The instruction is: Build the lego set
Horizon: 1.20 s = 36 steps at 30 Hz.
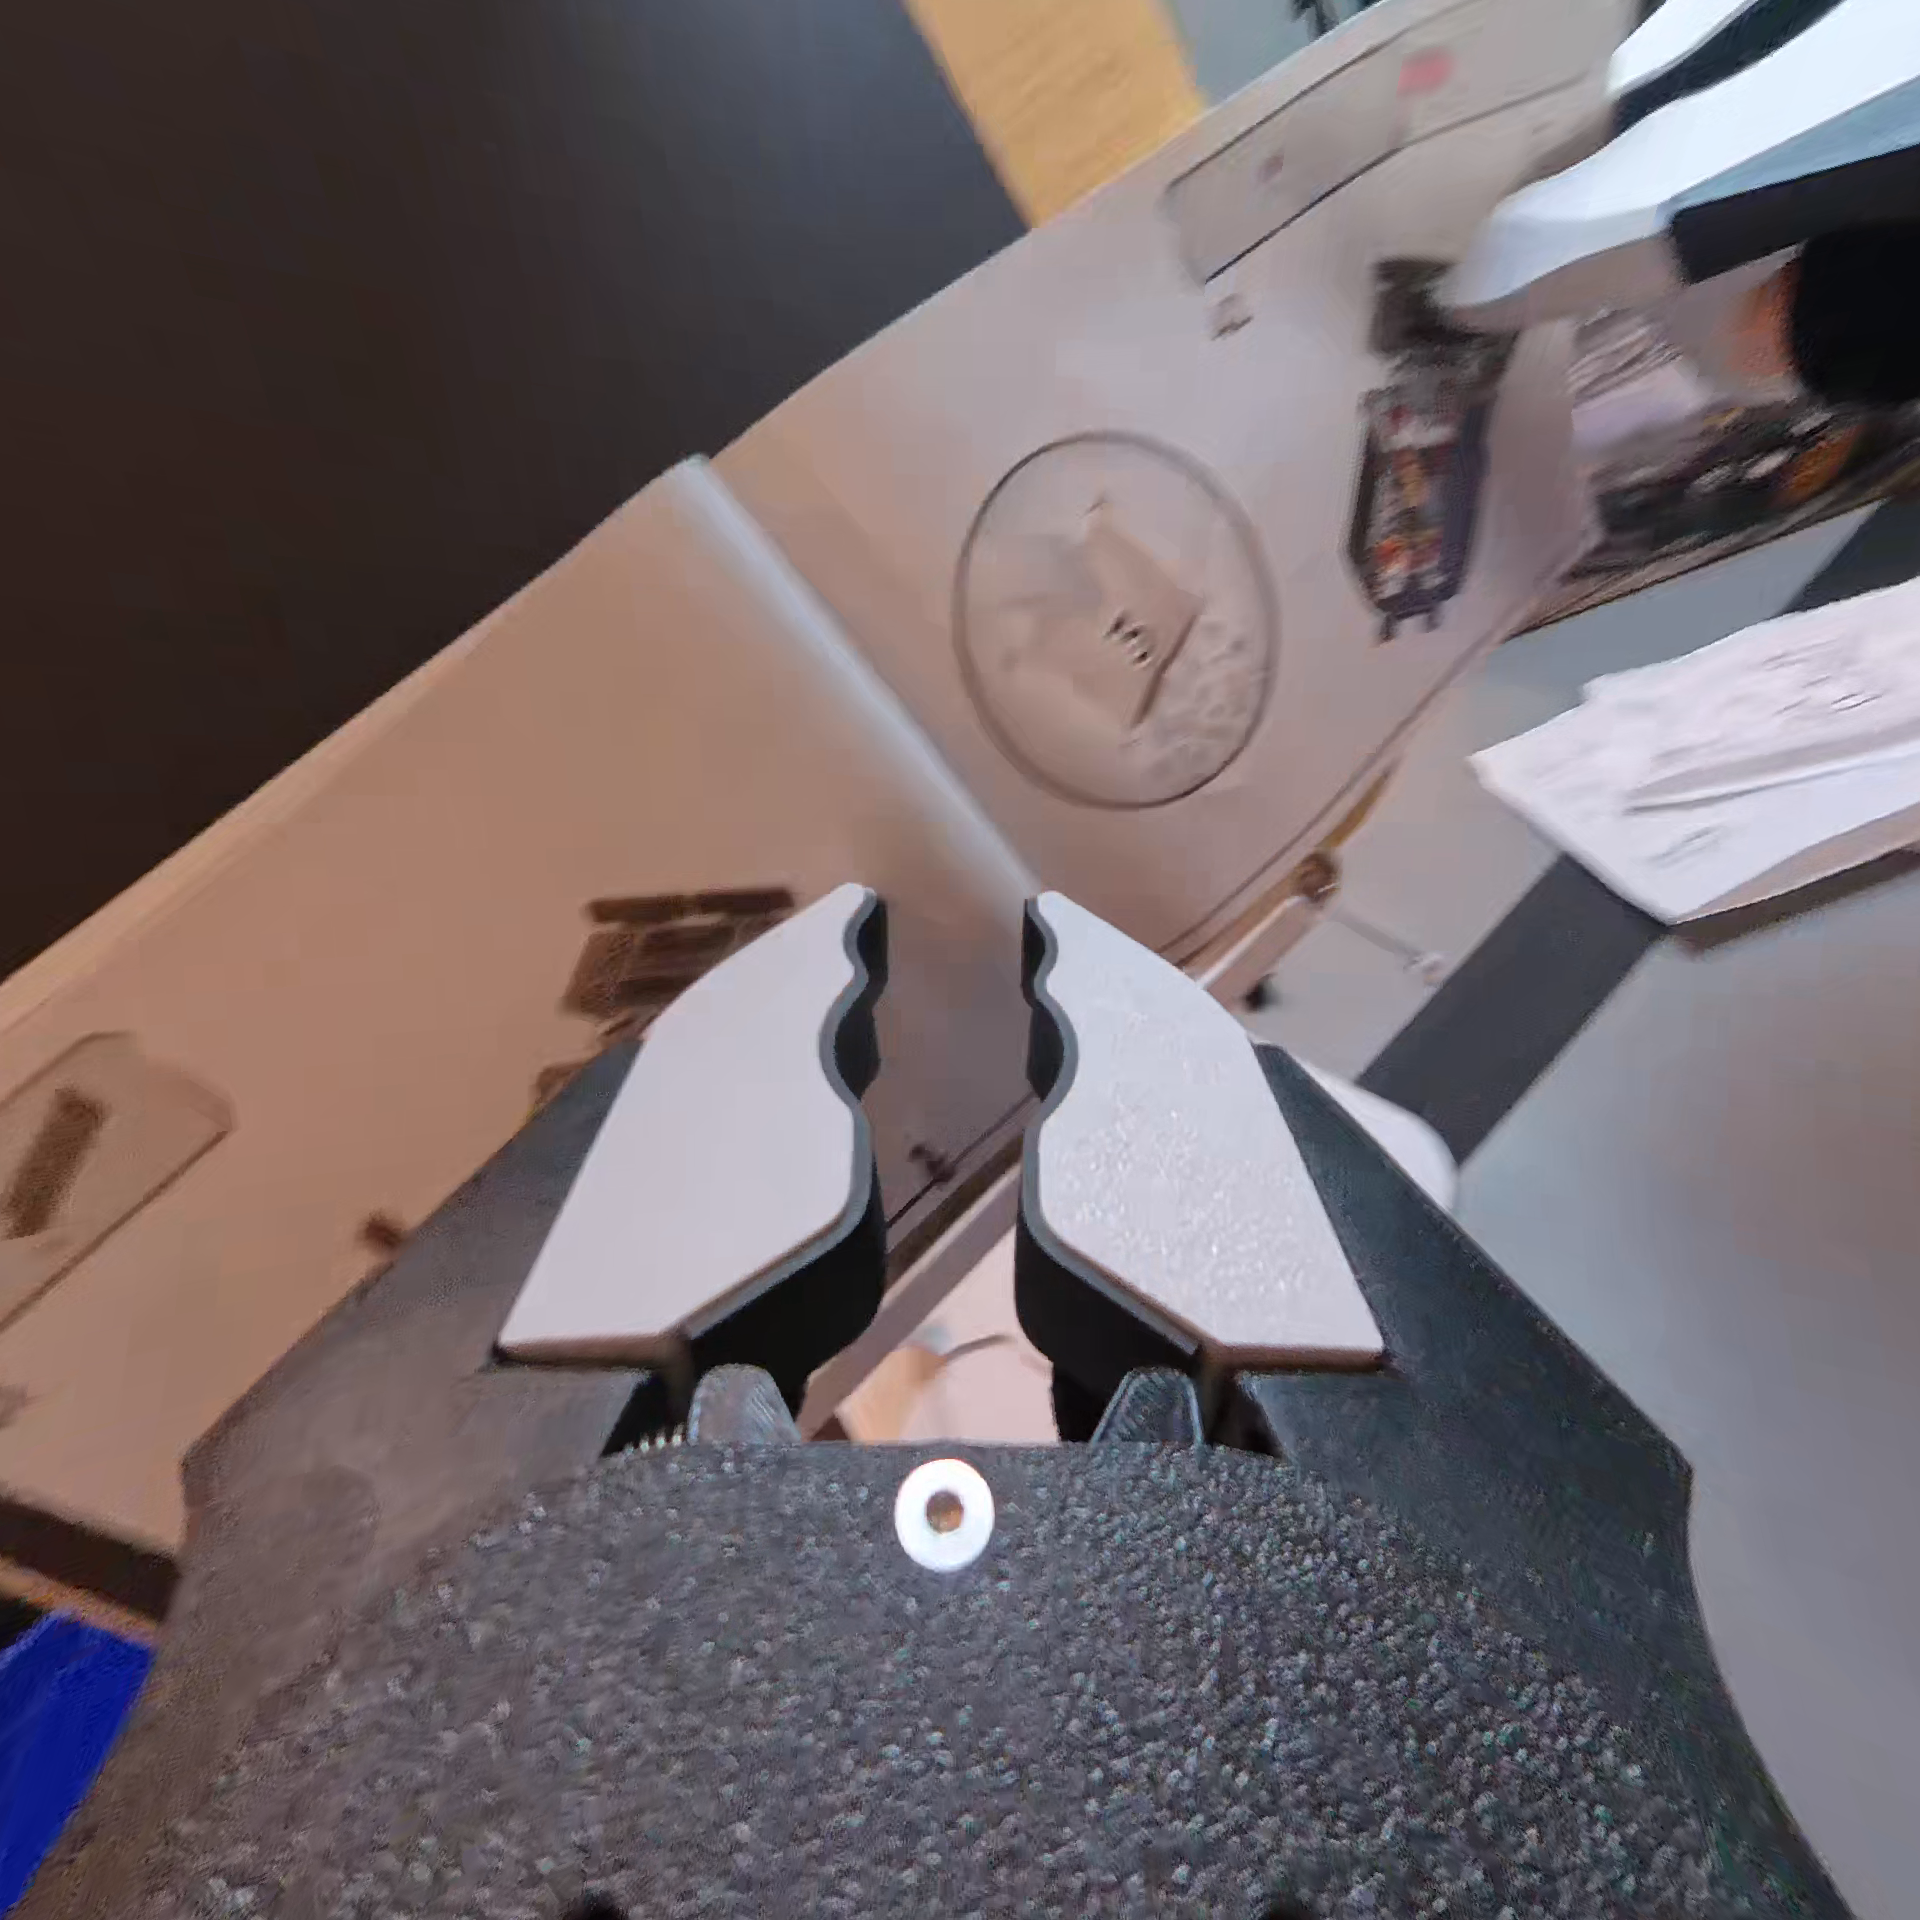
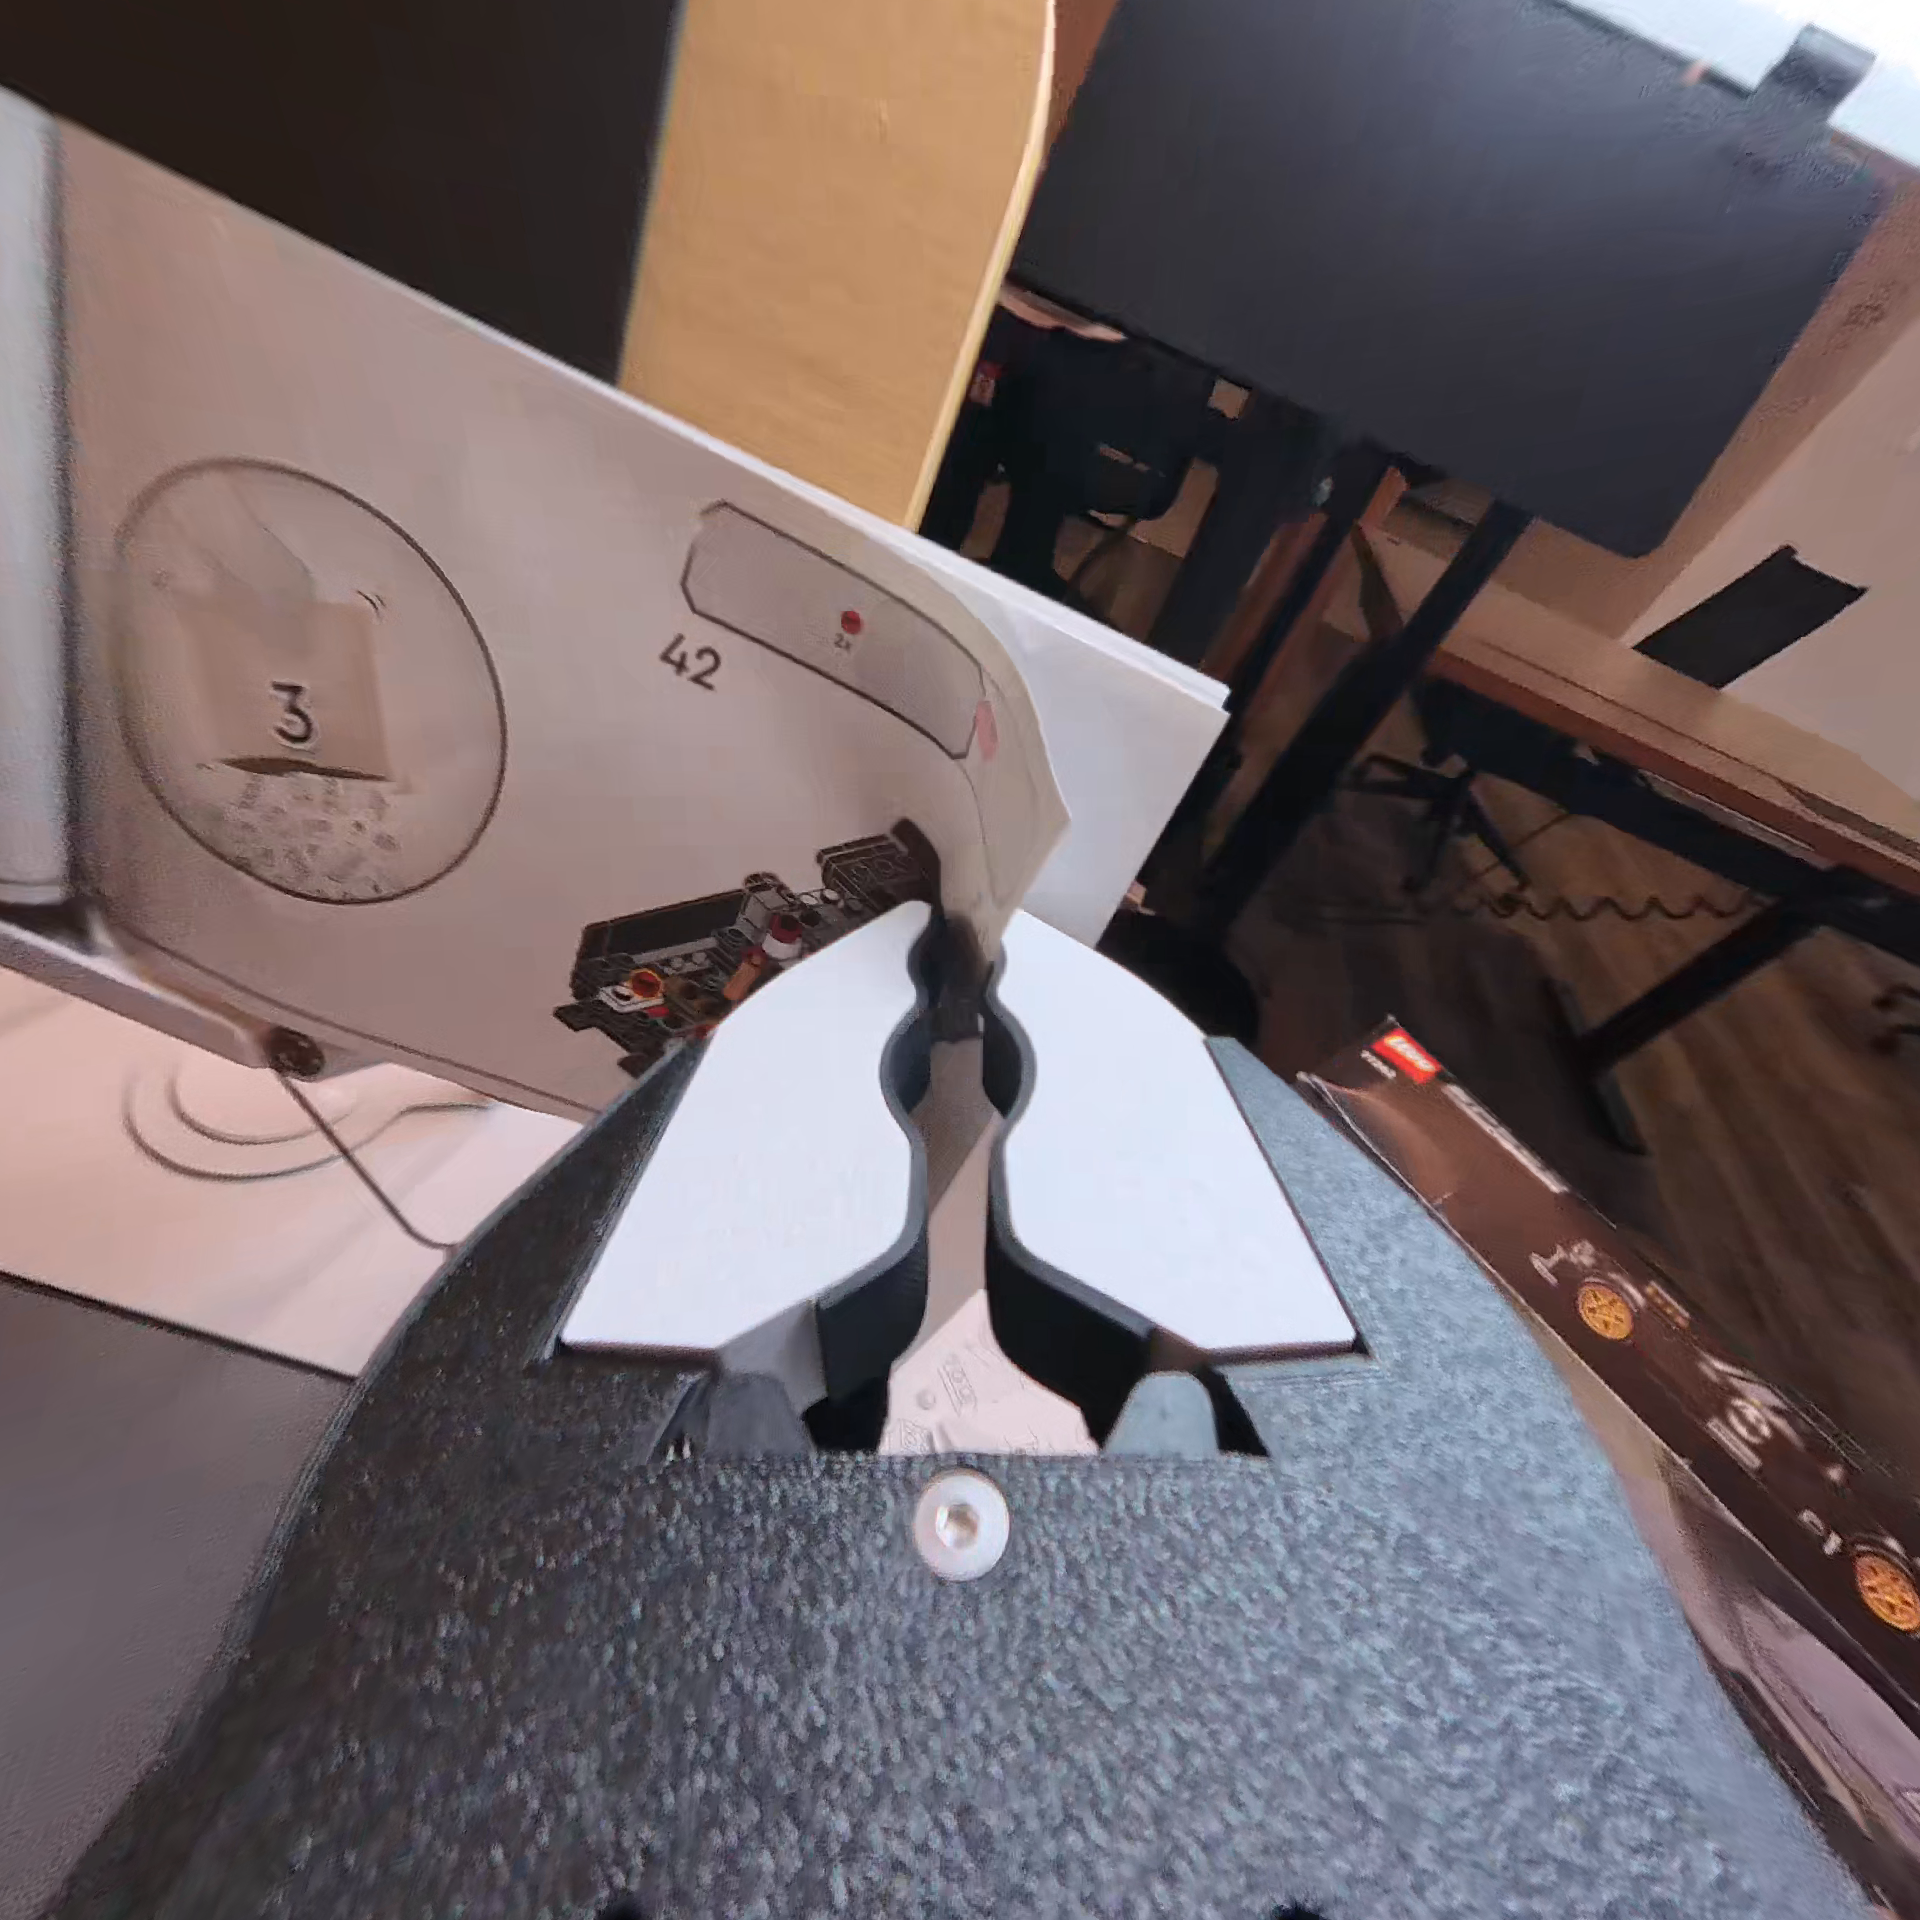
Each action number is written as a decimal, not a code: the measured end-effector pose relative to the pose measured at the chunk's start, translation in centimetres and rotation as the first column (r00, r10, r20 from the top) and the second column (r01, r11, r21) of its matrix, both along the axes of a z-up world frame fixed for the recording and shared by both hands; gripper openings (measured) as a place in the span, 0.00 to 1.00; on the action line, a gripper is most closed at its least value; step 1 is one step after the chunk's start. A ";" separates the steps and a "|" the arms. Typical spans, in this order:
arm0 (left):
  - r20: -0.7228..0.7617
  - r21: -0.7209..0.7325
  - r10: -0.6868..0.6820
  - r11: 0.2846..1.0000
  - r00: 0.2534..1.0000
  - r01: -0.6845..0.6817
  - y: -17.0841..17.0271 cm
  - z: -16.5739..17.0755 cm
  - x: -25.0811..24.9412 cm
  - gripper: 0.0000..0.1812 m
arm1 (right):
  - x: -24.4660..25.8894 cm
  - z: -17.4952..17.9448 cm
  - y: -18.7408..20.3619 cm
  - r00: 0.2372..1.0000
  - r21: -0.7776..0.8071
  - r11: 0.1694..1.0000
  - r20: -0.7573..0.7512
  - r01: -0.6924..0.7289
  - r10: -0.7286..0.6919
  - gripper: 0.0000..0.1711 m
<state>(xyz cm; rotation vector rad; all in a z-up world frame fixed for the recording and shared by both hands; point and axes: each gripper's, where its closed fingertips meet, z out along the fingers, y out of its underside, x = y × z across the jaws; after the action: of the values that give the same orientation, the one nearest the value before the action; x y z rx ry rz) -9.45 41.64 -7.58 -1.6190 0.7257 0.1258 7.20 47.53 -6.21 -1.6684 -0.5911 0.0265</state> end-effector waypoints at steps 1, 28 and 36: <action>-0.040 0.013 0.032 0.999 0.999 -0.032 0.2 0.0 -0.7 0.13 | 0.1 -0.5 0.4 1.000 -0.007 1.000 -0.004 0.007 -0.007 0.04; -0.074 0.044 0.275 0.961 0.959 -0.272 -1.0 -1.0 -10.9 0.00 | -4.5 0.6 -0.2 0.961 0.052 0.968 -0.115 -0.247 0.252 0.14; -0.103 0.052 0.088 0.995 0.991 -0.083 -1.3 0.3 -2.4 0.02 | -3.5 1.2 -0.6 0.965 0.068 0.978 -0.163 -0.197 0.206 0.14</action>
<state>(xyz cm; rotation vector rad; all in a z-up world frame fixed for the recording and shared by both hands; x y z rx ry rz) -11.84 40.39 -7.23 -1.6075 0.7283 0.2906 3.71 46.91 -5.00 -1.5332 -0.6252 0.2958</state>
